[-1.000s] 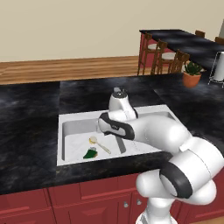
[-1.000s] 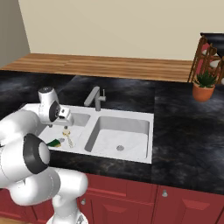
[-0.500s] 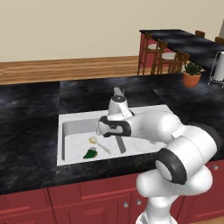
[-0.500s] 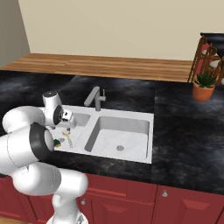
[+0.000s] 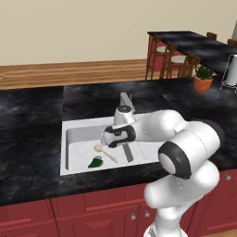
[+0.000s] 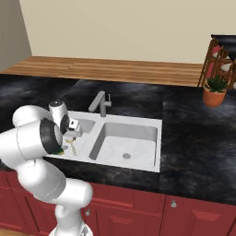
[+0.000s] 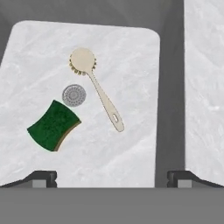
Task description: Pick up the dish brush and sponge from the sink, and place them back in the cabinet, and close the cabinet door.
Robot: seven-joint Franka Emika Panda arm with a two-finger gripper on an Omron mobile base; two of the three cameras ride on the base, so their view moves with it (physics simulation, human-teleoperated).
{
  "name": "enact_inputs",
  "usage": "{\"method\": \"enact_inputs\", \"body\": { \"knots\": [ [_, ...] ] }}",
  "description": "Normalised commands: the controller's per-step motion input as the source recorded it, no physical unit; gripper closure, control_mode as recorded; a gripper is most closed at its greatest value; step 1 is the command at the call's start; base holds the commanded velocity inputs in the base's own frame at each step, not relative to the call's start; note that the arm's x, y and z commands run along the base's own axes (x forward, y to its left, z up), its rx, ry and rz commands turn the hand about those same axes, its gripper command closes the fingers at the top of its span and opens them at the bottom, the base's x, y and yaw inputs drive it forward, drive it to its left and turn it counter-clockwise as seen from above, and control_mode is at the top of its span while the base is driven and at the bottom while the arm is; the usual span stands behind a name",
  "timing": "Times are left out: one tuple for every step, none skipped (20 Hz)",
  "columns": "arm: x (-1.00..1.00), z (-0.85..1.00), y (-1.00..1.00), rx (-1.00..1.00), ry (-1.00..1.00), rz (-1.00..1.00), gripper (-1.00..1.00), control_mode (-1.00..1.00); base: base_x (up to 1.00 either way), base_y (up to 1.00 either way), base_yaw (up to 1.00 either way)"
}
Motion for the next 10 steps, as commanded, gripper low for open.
{"method": "enact_inputs", "body": {
  "knots": [
    [0.23,-0.27,0.06,0.0,0.0,0.02,-1.0,-1.0,0.0,0.0,0.0],
    [0.23,-0.27,0.08,0.0,0.0,0.02,-1.0,-1.0,0.0,0.0,0.0],
    [0.21,-0.29,0.12,0.0,0.0,0.01,-1.0,-1.0,0.0,0.0,0.0],
    [0.21,-0.3,0.14,0.0,0.0,0.01,-1.0,-1.0,0.0,0.0,0.0],
    [0.19,-0.29,0.13,0.0,0.0,0.01,-1.0,-1.0,0.0,0.0,0.0],
    [0.2,-0.27,0.11,0.0,0.0,0.01,-1.0,-1.0,0.0,0.0,0.0],
    [0.21,-0.27,0.11,0.0,0.0,0.01,-1.0,-1.0,0.0,0.0,0.0],
    [0.23,-0.26,0.11,0.0,0.0,0.01,-1.0,-1.0,0.0,0.0,0.0],
    [0.24,-0.25,0.11,0.0,0.0,0.01,-1.0,-1.0,0.0,0.0,0.0],
    [0.27,-0.21,0.1,0.0,0.0,0.01,-1.0,-1.0,0.0,0.0,0.0]
  ]
}}
